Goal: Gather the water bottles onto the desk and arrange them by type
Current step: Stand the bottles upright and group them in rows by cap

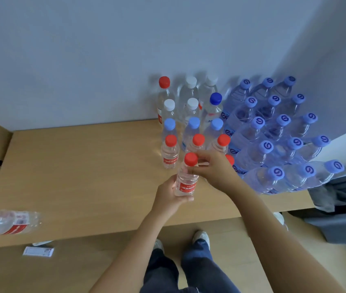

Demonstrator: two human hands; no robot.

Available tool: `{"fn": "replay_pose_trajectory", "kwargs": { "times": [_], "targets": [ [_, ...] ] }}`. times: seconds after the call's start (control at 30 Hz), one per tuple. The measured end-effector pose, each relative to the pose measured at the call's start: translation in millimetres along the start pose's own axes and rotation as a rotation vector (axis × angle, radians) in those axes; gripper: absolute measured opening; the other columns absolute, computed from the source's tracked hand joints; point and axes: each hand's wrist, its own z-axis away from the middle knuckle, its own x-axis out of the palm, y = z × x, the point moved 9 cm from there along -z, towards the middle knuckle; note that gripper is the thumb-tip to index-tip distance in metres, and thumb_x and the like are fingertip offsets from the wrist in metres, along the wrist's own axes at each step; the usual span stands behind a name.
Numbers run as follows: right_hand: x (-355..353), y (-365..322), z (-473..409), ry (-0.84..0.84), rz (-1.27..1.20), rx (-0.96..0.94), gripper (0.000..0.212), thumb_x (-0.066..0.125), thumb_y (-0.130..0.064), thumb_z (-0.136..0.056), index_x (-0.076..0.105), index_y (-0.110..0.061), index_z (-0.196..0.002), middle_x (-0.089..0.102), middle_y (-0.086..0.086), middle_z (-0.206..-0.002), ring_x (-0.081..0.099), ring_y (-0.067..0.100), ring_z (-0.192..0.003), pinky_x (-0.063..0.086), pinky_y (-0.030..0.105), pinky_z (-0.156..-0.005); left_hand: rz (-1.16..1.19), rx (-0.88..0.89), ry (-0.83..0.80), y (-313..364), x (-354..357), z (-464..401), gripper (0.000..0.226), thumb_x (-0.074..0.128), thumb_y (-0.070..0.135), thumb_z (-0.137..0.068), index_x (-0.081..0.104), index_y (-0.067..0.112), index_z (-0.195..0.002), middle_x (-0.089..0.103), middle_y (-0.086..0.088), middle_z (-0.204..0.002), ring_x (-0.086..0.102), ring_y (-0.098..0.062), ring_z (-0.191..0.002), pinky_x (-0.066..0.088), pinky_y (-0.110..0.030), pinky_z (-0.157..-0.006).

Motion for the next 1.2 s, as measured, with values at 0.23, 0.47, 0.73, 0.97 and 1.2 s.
{"fn": "replay_pose_trajectory", "kwargs": {
  "times": [0.23, 0.47, 0.73, 0.97, 1.2],
  "targets": [
    [-4, 29, 15, 0.118, 0.041, 0.018, 0.018, 0.080, -0.011, -0.077, 0.071, -0.006, -0.091, 0.068, 0.013, -0.089, 0.061, 0.031, -0.091, 0.049, 0.054, -0.086, -0.046, 0.023, 0.030, -11, 24, -11, 0.054, 0.087, 0.002, -0.062, 0.062, 0.036, -0.096, 0.070, 0.020, -0.083, 0.064, 0.011, -0.077, 0.042, -0.004, -0.067],
    [-10, 35, 20, 0.145, 0.052, 0.005, 0.023, 0.079, -0.007, -0.077, 0.072, -0.006, -0.099, 0.070, 0.010, -0.094, 0.062, 0.029, -0.093, 0.049, 0.047, -0.086, -0.056, 0.065, 0.088, -17, 34, -19, 0.053, 0.087, 0.006, -0.063, 0.063, 0.038, -0.097, 0.073, 0.012, -0.091, 0.066, -0.001, -0.085, 0.045, -0.010, -0.074],
    [-6, 22, 17, 0.196, 0.224, -0.029, 0.028, 0.079, -0.007, -0.074, 0.070, -0.004, -0.101, 0.065, 0.007, -0.100, 0.057, 0.022, -0.092, 0.046, 0.035, -0.081, -0.072, 0.099, 0.208, -17, 31, -31, 0.047, 0.084, 0.004, -0.064, 0.060, 0.030, -0.094, 0.064, -0.001, -0.098, 0.063, -0.015, -0.090, 0.048, -0.022, -0.078],
    [-3, 18, 4, 0.242, 0.479, 0.066, 0.024, 0.069, -0.011, -0.087, 0.062, -0.004, -0.108, 0.055, 0.008, -0.109, 0.053, 0.020, -0.092, 0.035, 0.023, -0.070, -0.032, 0.084, 0.259, -8, 29, -42, 0.030, 0.075, 0.016, -0.067, 0.061, 0.026, -0.092, 0.065, 0.000, -0.093, 0.059, -0.007, -0.083, 0.039, -0.007, -0.068],
    [-7, 14, -7, 0.252, 0.567, 0.113, 0.018, 0.061, -0.004, -0.090, 0.058, -0.005, -0.107, 0.054, 0.010, -0.112, 0.057, 0.024, -0.092, 0.042, 0.027, -0.071, -0.036, 0.079, 0.243, -6, 28, -56, 0.025, 0.074, 0.008, -0.073, 0.058, 0.024, -0.085, 0.065, -0.003, -0.087, 0.059, -0.016, -0.081, 0.040, -0.014, -0.068]
  ]
}}
